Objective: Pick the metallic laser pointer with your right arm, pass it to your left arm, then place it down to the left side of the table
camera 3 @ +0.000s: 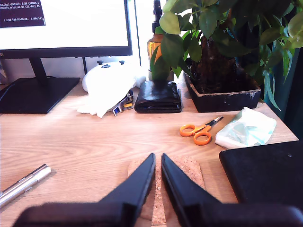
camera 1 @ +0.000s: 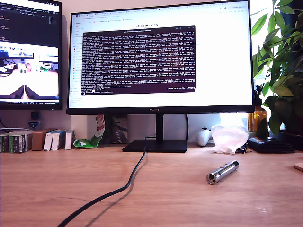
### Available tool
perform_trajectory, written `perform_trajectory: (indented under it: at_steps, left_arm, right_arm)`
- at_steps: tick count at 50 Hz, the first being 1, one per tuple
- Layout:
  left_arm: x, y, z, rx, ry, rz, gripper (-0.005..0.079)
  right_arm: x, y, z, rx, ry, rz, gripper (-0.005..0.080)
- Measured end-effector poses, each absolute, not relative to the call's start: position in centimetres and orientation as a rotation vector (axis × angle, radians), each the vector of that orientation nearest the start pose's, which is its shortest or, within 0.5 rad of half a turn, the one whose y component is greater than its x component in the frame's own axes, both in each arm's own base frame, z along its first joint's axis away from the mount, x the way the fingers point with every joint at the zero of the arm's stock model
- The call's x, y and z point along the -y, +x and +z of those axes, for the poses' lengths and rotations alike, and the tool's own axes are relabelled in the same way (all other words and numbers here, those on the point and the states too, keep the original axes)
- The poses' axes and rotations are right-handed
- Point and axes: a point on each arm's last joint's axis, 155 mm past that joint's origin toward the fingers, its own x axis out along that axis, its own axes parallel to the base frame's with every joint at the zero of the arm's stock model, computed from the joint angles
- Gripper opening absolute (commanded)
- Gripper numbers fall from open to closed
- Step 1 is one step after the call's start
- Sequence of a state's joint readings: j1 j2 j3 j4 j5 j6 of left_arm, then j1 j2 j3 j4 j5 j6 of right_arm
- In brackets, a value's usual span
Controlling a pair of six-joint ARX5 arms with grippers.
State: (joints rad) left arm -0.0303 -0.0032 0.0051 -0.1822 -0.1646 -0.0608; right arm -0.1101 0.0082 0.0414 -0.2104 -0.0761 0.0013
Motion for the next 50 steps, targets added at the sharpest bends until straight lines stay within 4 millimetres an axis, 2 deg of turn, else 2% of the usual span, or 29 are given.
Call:
perform_trajectory:
  at_steps: [29, 37, 39, 50]
  left_arm:
    - [-1.9, 24.7, 12.1, -0.171, -0.049, 0.119, -0.0019]
    - [0.0, 24.8, 12.1, -0.173, -0.119, 0.024, -0.0019]
    - [0.7, 24.9, 12.2, -0.171, -0.183, -0.009, -0.0019]
    - [3.7, 24.8, 14.4, -0.118, -0.371, -0.175, -0.0019]
  right_arm:
    - [1.3, 24.6, 12.9, -0.176, 0.018, -0.034, 0.0]
    - [0.7, 24.6, 13.0, -0.175, 0.089, -0.009, 0.0]
    - [0.4, 24.7, 13.1, -0.17, 0.119, 0.006, 0.0]
    - [-2.6, 24.6, 15.4, -0.117, 0.426, 0.161, -0.0002]
